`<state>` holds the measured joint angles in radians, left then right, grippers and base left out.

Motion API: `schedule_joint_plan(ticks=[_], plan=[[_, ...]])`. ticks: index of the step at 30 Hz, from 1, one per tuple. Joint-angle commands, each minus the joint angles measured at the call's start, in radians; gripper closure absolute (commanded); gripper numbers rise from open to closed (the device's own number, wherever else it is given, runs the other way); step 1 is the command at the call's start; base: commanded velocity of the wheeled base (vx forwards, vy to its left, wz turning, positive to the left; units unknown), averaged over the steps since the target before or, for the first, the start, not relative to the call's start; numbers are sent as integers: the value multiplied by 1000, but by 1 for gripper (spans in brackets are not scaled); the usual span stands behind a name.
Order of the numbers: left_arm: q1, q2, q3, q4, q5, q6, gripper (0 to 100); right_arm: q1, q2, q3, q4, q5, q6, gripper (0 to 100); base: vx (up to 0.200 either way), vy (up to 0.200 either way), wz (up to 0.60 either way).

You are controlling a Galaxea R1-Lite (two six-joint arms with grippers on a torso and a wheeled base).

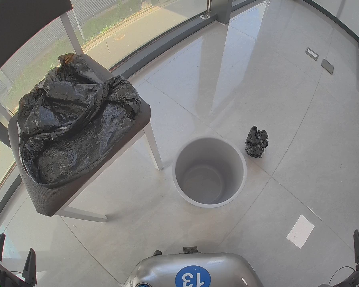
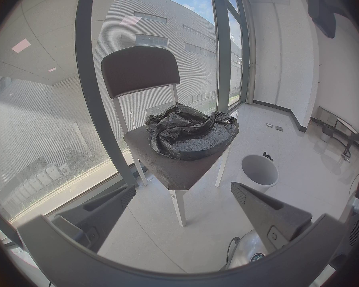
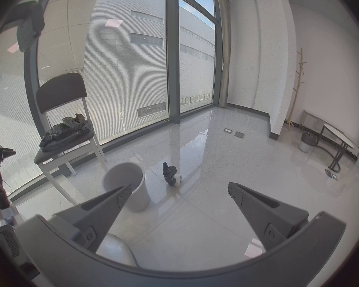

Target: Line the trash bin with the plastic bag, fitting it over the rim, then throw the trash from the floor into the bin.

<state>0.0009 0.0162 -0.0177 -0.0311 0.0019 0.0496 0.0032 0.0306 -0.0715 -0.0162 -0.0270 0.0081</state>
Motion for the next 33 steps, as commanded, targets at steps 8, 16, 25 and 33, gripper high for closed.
schedule_joint_plan(ticks=[8, 16, 25, 33], plan=[[-10, 54, -139, -12, 23, -333, 0, 47, 176, -174, 18, 56, 110, 0, 0, 0, 0], [-51, 149, -225, 10, 16, -132, 0, 49, 282, -260, 16, 95, 92, 0, 0, 0, 0], [-114, 271, -438, 201, 43, -137, 0, 86, 620, -501, 30, 156, 84, 0, 0, 0, 0], [-160, 312, -590, 444, 96, -128, 0, 296, 825, -610, 36, 157, 62, 0, 0, 0, 0]])
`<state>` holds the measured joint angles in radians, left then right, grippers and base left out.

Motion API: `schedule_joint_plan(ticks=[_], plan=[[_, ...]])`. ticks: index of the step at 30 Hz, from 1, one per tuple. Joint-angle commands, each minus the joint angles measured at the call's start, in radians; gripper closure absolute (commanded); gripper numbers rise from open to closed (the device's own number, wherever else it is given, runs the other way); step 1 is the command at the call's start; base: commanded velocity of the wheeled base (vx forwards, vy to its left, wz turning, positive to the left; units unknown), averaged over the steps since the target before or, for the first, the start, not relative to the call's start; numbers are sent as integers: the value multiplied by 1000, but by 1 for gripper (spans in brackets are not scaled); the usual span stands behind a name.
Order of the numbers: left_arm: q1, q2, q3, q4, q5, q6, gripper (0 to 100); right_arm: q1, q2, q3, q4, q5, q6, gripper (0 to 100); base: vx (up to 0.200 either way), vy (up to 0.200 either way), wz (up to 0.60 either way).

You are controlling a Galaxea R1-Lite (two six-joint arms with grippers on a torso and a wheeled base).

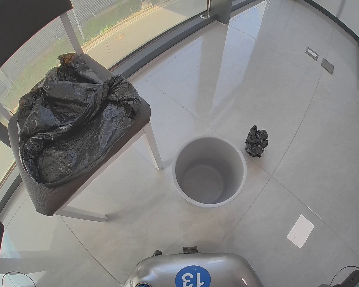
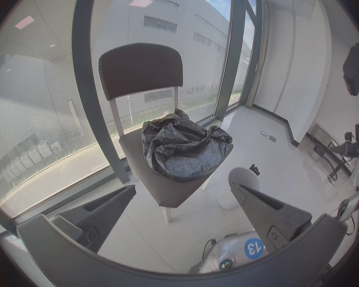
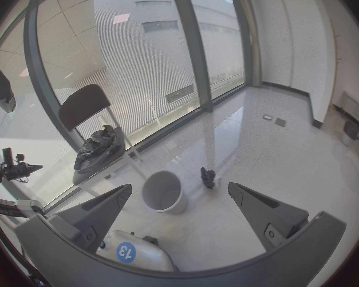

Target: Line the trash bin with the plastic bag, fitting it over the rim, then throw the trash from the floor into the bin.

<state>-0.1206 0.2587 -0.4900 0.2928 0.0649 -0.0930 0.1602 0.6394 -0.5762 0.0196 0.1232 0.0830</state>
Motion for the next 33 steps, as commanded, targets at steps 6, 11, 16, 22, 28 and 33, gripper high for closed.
schedule_joint_plan(ticks=[6, 11, 16, 22, 28, 33], plan=[[-22, 103, -128, 160, 98, 10, 0, 254, 405, -264, 14, 7, -40, 0, 0, 0, 0], [-10, 142, -159, 210, 124, -8, 0, 274, 522, -347, 14, 7, -52, 0, 0, 0, 0], [-16, 198, -182, 229, 115, -13, 0, 275, 602, -412, 14, 6, -51, 0, 0, 0, 0], [-13, 252, -151, 204, 131, -34, 0, 275, 707, -548, 16, -2, -57, 0, 0, 0, 0], [-11, 347, -140, 151, 177, -125, 0, 306, 804, -712, 74, -4, -83, 0, 0, 0, 0], [-13, 419, -139, 118, 168, -125, 0, 325, 870, -801, 85, -4, -86, 0, 0, 0, 0]])
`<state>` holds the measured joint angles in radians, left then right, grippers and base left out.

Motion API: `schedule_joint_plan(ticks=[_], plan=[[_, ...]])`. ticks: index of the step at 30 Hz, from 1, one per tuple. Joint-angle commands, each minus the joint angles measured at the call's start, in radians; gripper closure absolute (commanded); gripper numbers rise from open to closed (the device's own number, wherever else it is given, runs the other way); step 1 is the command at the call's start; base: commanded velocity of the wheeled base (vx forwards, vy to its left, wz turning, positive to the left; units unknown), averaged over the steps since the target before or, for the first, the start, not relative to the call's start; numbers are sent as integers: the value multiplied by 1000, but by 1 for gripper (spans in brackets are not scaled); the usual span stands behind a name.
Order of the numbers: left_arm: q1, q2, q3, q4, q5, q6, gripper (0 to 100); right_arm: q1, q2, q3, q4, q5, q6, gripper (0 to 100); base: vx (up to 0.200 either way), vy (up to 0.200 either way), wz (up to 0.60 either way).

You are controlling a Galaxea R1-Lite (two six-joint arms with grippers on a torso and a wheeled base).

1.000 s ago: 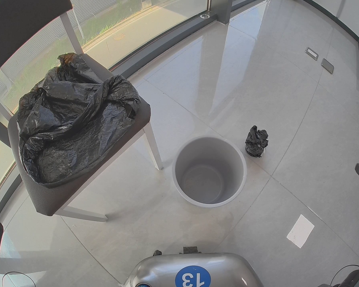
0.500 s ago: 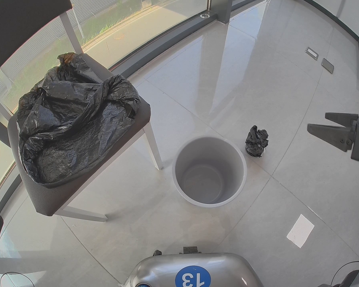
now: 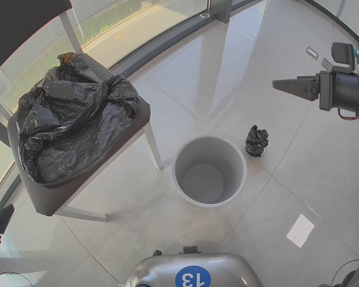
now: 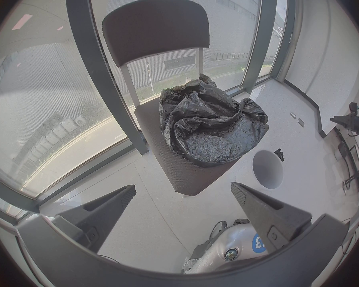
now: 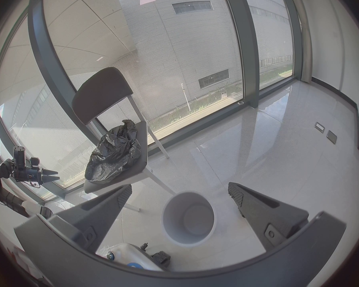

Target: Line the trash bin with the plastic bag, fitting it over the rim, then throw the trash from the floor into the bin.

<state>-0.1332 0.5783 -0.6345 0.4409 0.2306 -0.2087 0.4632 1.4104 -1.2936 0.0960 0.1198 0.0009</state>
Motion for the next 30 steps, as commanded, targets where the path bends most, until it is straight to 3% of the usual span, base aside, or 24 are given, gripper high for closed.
schedule_joint_plan(ticks=[1, 9, 16, 30], plan=[[0, 118, 12, -51, 3, -9, 0, 23, 111, -104, 8, 0, -4, 0, 0, 0, 0], [4, 284, 41, -261, 9, -8, 0, 40, 134, -145, 2, 1, -42, 0, 0, 0, 0], [66, 413, 35, -369, 6, 0, 0, 41, 130, -148, 1, 3, -42, 0, 0, 0, 0], [67, 446, 76, -403, 24, 52, 0, 40, 120, -133, -45, 8, -44, 0, 0, 0, 0]])
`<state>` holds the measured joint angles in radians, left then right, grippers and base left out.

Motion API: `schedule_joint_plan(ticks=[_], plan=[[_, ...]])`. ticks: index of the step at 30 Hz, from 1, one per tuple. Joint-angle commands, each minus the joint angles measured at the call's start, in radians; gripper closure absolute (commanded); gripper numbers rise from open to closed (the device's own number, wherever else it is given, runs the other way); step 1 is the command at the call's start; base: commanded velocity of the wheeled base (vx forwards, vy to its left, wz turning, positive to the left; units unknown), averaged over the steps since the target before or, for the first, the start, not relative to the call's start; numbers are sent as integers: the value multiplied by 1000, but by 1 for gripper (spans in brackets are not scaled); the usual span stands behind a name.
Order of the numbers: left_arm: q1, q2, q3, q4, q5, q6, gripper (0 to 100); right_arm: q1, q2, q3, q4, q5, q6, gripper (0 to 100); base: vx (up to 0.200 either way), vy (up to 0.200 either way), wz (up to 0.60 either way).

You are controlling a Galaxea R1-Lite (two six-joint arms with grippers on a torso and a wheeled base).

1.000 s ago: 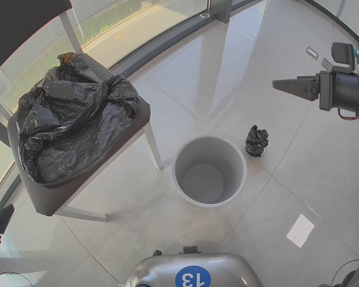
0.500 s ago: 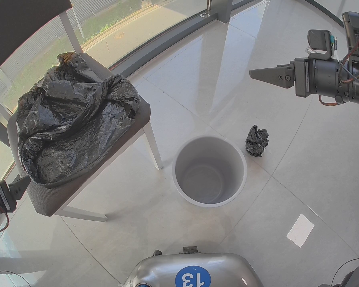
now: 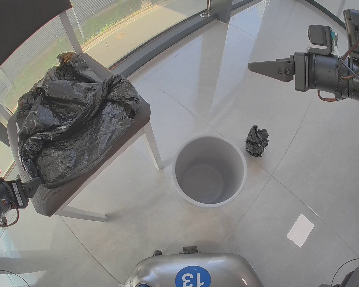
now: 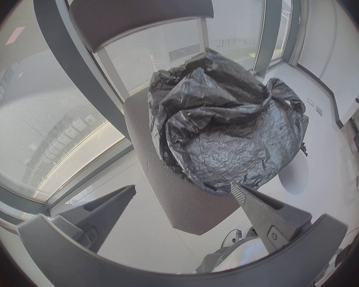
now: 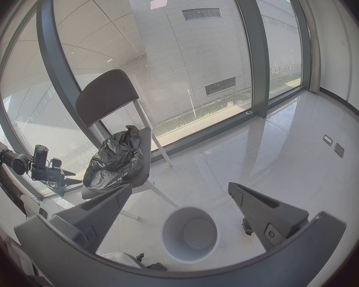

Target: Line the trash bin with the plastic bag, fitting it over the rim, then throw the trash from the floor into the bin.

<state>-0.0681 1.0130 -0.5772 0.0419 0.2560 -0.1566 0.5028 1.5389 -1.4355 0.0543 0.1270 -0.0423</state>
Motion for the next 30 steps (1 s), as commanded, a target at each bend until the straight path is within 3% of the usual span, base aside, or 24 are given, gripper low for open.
schedule_joint_plan(ticks=[1, 19, 30], plan=[[2, 13, 23, -10, -1, -1, 0, 0, -8, 10, -4, 0, -1, 0, 0, 0, 0], [8, 151, 16, -244, -23, -4, 0, 2, -2, 10, -34, 2, -5, 0, 0, 0, 0], [17, 231, -32, -263, -17, -18, 0, 0, 1, 10, -56, 2, -5, 0, 0, 0, 0]])
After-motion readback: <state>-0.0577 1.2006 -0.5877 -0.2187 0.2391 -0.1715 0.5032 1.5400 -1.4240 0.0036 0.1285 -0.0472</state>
